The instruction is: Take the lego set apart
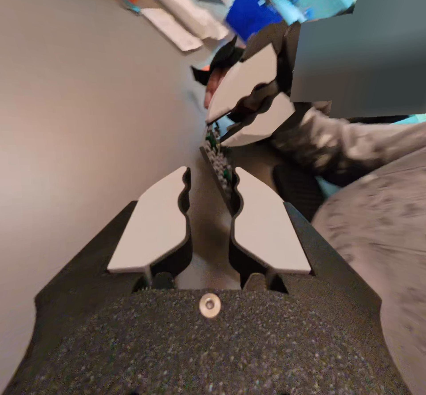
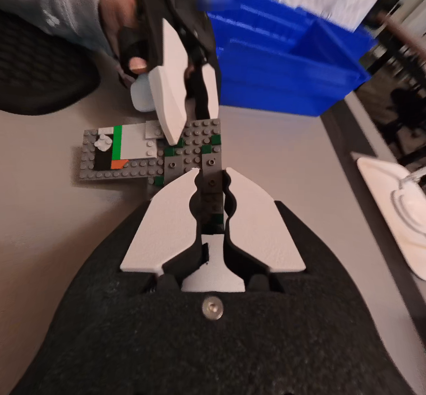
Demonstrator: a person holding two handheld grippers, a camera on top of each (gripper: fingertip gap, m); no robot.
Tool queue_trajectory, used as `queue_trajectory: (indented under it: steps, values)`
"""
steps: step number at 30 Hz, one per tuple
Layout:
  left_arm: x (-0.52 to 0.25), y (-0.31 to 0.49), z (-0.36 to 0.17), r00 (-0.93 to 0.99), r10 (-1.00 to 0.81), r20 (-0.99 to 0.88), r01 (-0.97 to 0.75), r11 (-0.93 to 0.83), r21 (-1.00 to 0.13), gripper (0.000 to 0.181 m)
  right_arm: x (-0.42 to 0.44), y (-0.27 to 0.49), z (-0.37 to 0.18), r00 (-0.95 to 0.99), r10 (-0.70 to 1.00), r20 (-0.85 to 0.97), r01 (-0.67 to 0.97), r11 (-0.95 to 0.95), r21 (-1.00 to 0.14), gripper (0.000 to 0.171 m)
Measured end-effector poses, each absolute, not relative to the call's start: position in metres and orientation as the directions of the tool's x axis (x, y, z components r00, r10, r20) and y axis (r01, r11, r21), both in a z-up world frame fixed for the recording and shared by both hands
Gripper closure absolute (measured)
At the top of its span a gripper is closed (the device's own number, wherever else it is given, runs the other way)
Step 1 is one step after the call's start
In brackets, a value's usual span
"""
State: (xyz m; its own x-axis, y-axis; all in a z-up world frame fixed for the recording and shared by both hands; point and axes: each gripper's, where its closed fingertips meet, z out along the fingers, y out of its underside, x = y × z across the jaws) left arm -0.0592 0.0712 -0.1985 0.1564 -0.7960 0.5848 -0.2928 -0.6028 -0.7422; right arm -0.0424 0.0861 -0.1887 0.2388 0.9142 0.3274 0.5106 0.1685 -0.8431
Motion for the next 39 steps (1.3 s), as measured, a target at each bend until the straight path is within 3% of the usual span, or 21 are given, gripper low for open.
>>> queue_trajectory:
  steps: [4,11,17,19,22,24,28,34,37,39]
  values:
    - [-0.045,0.053,-0.181,0.002,-0.729,0.685,-0.273,-0.659,-0.701,0.174,-0.042,0.073,-0.169,0.244,0.836,0.491,0.534,0.307,-0.788,0.156]
    - [-0.038,0.056,-0.180,0.039,-0.651,0.758,-0.246,-0.742,-0.624,0.175,-0.035,0.069,-0.161,0.216,0.620,0.755,0.675,0.464,-0.574,0.156]
    - [-0.045,0.063,-0.198,0.124,-0.644,0.755,-0.247,-0.757,-0.605,0.176,-0.050,0.045,-0.149,0.165,0.563,0.810,0.632,0.570,-0.525,0.156]
    - [-0.046,0.062,-0.193,0.104,-0.646,0.756,-0.235,-0.754,-0.613,0.176,-0.046,0.048,-0.142,0.214,0.624,0.752,0.580,0.538,-0.611,0.156]
    - [-0.047,0.063,-0.189,0.102,-0.651,0.752,-0.230,-0.751,-0.619,0.176,-0.033,0.059,-0.131,0.333,0.789,0.517,0.412,0.371,-0.832,0.156]
    - [-0.046,0.060,-0.194,0.108,-0.644,0.757,-0.249,-0.755,-0.607,0.176,-0.023,0.068,-0.128,0.370,0.841,0.394,0.332,0.276,-0.902,0.156]
    - [-0.043,0.058,-0.209,0.149,-0.634,0.759,-0.282,-0.763,-0.582,0.176,-0.020,0.068,-0.132,0.336,0.915,0.221,0.228,0.149,-0.962,0.156]
    - [-0.041,0.062,-0.209,0.173,-0.670,0.721,-0.278,-0.736,-0.617,0.176,-0.025,0.052,-0.128,0.138,0.979,-0.152,0.017,-0.155,-0.988,0.156]
    - [-0.045,0.065,-0.210,0.190,-0.684,0.704,-0.271,-0.726,-0.632,0.174,-0.023,0.054,-0.130,0.114,0.969,-0.220,-0.002,-0.222,-0.975,0.156]
    - [-0.049,0.069,-0.213,0.221,-0.703,0.677,-0.271,-0.711,-0.649,0.163,-0.025,0.053,-0.134,0.109,0.969,-0.220,0.013,-0.223,-0.975,0.156]
